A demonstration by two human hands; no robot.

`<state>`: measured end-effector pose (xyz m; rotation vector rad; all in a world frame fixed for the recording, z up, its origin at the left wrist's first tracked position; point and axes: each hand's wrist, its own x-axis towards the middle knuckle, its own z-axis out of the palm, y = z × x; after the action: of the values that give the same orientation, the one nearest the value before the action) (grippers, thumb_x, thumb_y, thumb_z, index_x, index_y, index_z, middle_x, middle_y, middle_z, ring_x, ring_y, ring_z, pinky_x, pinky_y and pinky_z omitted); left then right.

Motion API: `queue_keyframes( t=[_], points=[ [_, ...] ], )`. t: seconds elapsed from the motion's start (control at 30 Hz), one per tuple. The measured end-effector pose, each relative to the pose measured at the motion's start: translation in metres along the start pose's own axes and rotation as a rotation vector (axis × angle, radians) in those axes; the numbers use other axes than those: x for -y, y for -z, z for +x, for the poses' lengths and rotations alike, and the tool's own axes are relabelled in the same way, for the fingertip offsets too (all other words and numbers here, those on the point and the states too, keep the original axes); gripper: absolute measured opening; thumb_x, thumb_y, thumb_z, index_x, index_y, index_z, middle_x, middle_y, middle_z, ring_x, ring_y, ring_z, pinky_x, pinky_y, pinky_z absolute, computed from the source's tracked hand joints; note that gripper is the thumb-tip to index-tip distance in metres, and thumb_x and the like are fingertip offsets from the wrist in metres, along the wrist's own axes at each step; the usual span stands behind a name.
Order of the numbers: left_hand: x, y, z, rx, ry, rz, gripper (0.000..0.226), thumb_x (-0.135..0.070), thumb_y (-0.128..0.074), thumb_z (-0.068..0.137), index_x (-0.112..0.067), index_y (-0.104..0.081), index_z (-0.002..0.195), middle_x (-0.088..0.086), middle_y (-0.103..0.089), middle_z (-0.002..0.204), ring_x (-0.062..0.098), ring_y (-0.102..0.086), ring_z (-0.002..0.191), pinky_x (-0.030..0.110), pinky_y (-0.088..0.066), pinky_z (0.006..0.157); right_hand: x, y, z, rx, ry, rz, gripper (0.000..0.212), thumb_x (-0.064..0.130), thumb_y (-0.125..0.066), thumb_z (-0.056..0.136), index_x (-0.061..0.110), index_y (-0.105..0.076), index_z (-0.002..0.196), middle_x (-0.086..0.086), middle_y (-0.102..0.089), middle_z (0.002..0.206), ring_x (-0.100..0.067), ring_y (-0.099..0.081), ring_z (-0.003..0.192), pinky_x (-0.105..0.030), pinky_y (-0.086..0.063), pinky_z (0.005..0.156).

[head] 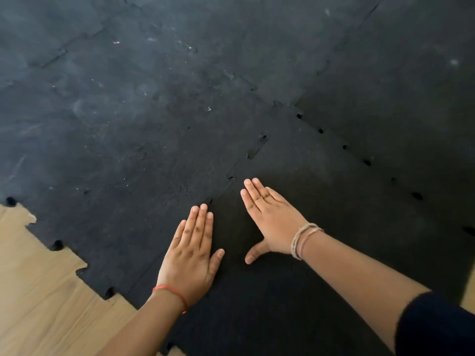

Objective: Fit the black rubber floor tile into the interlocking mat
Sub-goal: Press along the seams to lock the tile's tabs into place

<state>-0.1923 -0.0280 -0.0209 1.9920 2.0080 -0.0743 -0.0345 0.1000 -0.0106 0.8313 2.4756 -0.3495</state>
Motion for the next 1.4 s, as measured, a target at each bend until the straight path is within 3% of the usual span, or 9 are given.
queue_keyframes(
  t=[0.07,0.2,0.27,0.37,0.83,0.97,1.1,1.23,1.4],
  points=[
    [-0.001,-0.003,0.002,-0.002,-0.007,0.003,0.073,-0.048,0.004,0.091,0.002,-0.022,0.137,0.018,-0.020,0.146,0.035,-0.017,0.134,0.035,-0.006,0.110,-0.003,-0.007,-0.004,-0.072,0.001,0.039,0.122,0.084,-0.038,0.060,0.011,0.024,0.137,-0.005,0.032,0.145,-0.020,0.025,0.136,-0.036,0.010,0.112],
    [0.007,-0.007,0.024,-0.031,-0.106,0.010,0.079,-0.058,0.031,0.071,-0.011,0.024,0.134,0.005,0.029,0.143,0.020,0.030,0.132,0.029,0.018,0.109,-0.005,-0.022,-0.014,-0.315,-0.231,0.117,0.087,0.071,-0.006,0.079,0.012,0.018,0.139,-0.004,0.022,0.149,-0.017,0.021,0.138,-0.035,0.004,0.116],
    [0.007,-0.002,0.049,-0.043,-0.153,0.001,0.073,-0.059,0.025,0.074,-0.014,0.028,0.131,0.002,0.033,0.142,0.017,0.034,0.129,0.028,0.020,0.107,-0.005,-0.019,-0.006,-0.323,-0.248,0.102,0.086,0.070,-0.004,0.080,0.012,0.015,0.140,-0.006,0.016,0.153,-0.017,0.019,0.139,-0.032,0.008,0.113],
    [0.005,0.002,0.075,-0.090,-0.181,-0.011,0.063,-0.053,0.002,0.087,-0.014,0.026,0.131,0.002,0.030,0.143,0.016,0.033,0.129,0.028,0.020,0.107,-0.008,-0.003,0.020,-0.331,-0.276,0.151,0.090,0.070,-0.008,0.079,0.008,0.009,0.143,-0.011,0.010,0.155,-0.020,0.015,0.141,-0.033,0.007,0.113],
    [0.003,0.001,0.079,-0.059,-0.181,0.054,0.070,-0.053,0.014,0.078,-0.012,0.024,0.134,0.006,0.029,0.146,0.024,0.033,0.130,0.037,0.024,0.107,-0.025,0.019,0.039,-0.136,-0.233,0.087,0.091,0.066,-0.026,0.084,0.006,0.011,0.142,-0.014,0.014,0.154,-0.025,0.013,0.141,-0.037,0.001,0.113],
    [-0.008,0.001,0.063,-0.148,-0.085,0.037,0.070,-0.051,0.014,0.081,-0.010,0.013,0.137,0.007,0.018,0.148,0.027,0.022,0.134,0.033,0.024,0.106,-0.016,-0.005,0.026,-0.362,-0.271,0.183,0.079,0.064,-0.011,0.086,0.014,0.015,0.141,-0.004,0.019,0.152,-0.018,0.022,0.138,-0.033,0.012,0.112],
    [-0.007,-0.013,-0.005,-0.146,0.035,-0.130,0.067,-0.046,-0.001,0.093,-0.001,-0.019,0.139,0.009,-0.017,0.153,0.019,-0.007,0.141,0.031,-0.003,0.109,0.019,-0.024,0.014,-0.340,-0.160,0.197,0.076,0.064,-0.002,0.083,0.014,0.022,0.136,-0.004,0.026,0.148,-0.020,0.027,0.136,-0.035,0.017,0.110],
    [0.011,-0.024,-0.050,-0.183,0.093,-0.182,0.061,-0.049,-0.005,0.092,-0.015,-0.003,0.144,-0.005,0.014,0.154,0.010,0.007,0.140,0.027,-0.003,0.110,0.028,-0.028,0.017,-0.287,-0.086,0.134,0.087,0.072,0.002,0.077,0.012,0.026,0.135,-0.006,0.030,0.147,-0.022,0.028,0.136,-0.038,0.013,0.112],
    [0.008,-0.019,-0.052,-0.153,0.151,-0.062,0.065,-0.047,-0.004,0.093,-0.004,-0.023,0.136,0.001,0.001,0.155,0.011,0.013,0.139,0.029,-0.003,0.108,0.028,-0.024,0.016,-0.277,-0.072,0.100,0.086,0.071,0.002,0.077,0.011,0.028,0.133,-0.008,0.031,0.146,-0.022,0.027,0.136,-0.037,0.010,0.113]
  ],
)
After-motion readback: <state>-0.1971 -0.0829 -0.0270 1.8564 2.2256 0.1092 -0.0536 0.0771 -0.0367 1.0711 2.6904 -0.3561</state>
